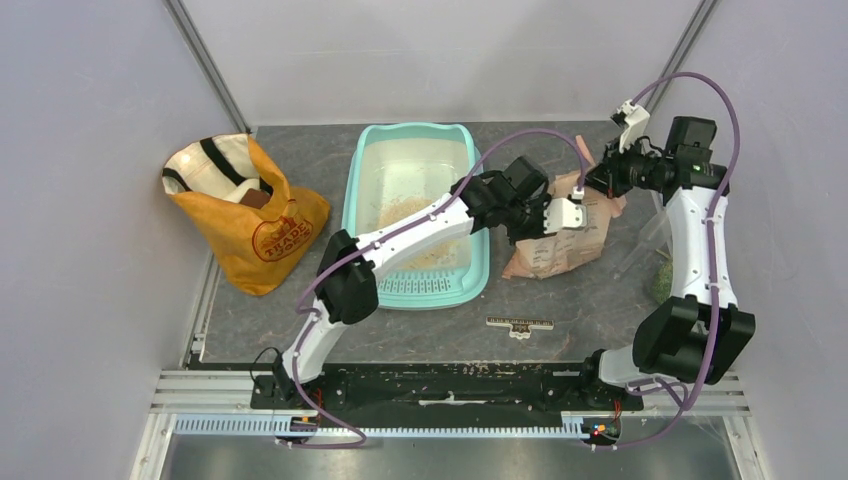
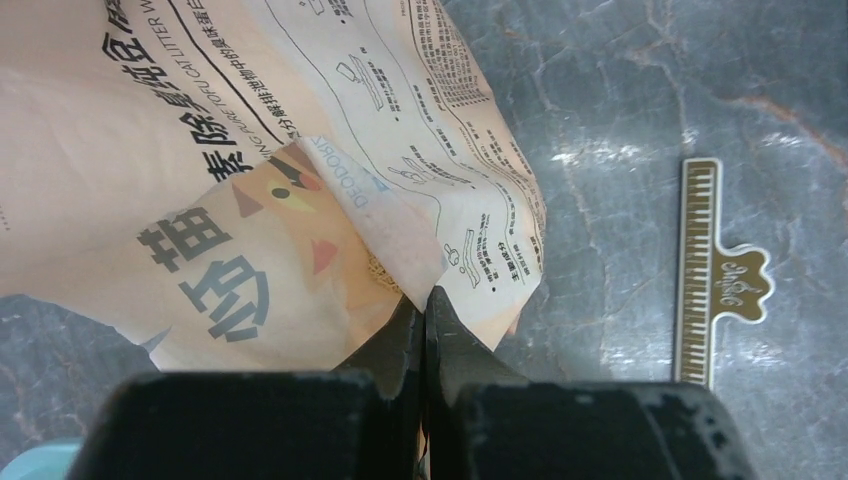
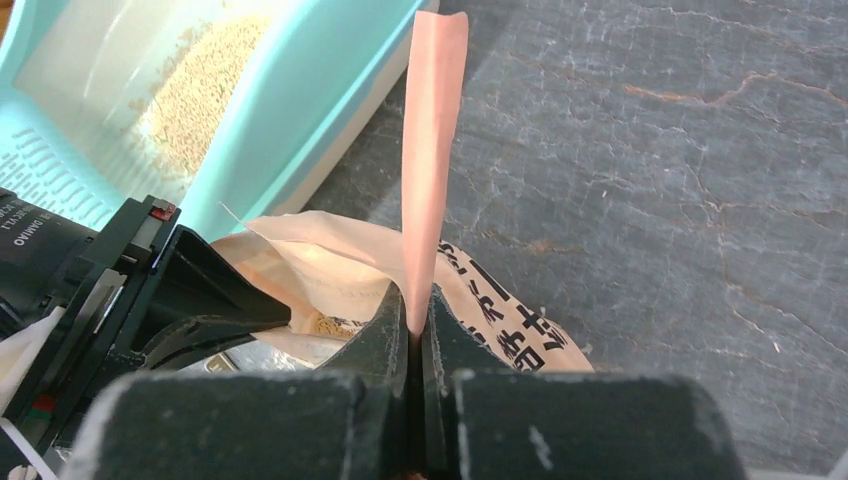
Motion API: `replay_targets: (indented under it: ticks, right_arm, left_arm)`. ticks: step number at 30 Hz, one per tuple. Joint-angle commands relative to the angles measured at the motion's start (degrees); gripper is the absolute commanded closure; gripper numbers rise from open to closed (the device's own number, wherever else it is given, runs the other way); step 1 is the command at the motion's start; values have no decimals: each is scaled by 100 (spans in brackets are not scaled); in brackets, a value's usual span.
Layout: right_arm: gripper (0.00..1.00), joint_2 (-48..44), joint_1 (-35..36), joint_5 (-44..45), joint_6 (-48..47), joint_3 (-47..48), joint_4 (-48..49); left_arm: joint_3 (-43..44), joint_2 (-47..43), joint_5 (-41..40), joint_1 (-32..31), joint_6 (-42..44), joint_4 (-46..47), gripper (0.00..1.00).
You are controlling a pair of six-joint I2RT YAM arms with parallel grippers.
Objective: Fill the litter box with clean litter
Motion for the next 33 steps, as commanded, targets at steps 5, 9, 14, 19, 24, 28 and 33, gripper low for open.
replay_targets:
  ticks: [5, 9, 14, 19, 24, 28, 33]
  right_arm:
    - [100, -217, 219, -539, 953, 336, 958]
    - [100, -302, 416, -469, 1185, 239, 1197]
    - [100, -69, 949, -201, 1094, -59, 1130]
    - [100, 15, 1188, -174, 1187, -320, 1130]
    - [100, -110, 1260, -315, 1152, -527, 940]
    - [100, -221, 1245, -178, 771, -460, 660]
    - [100, -182, 1203, -153, 309, -214, 247]
  left_arm:
    - [-749, -939, -390, 221, 730, 959, 98]
    - [-982, -1023, -471, 243, 818, 1308, 98]
    - [-1414, -1046, -414, 242, 1005, 1824, 98]
    - [-1795, -1001, -331, 168, 1147, 2363, 98]
    - [-2032, -928, -437, 105, 1183, 3191, 98]
    - [-1926, -936, -374, 94, 1223, 2998, 98]
    - [-1988, -1398, -373, 182, 955, 2117, 81]
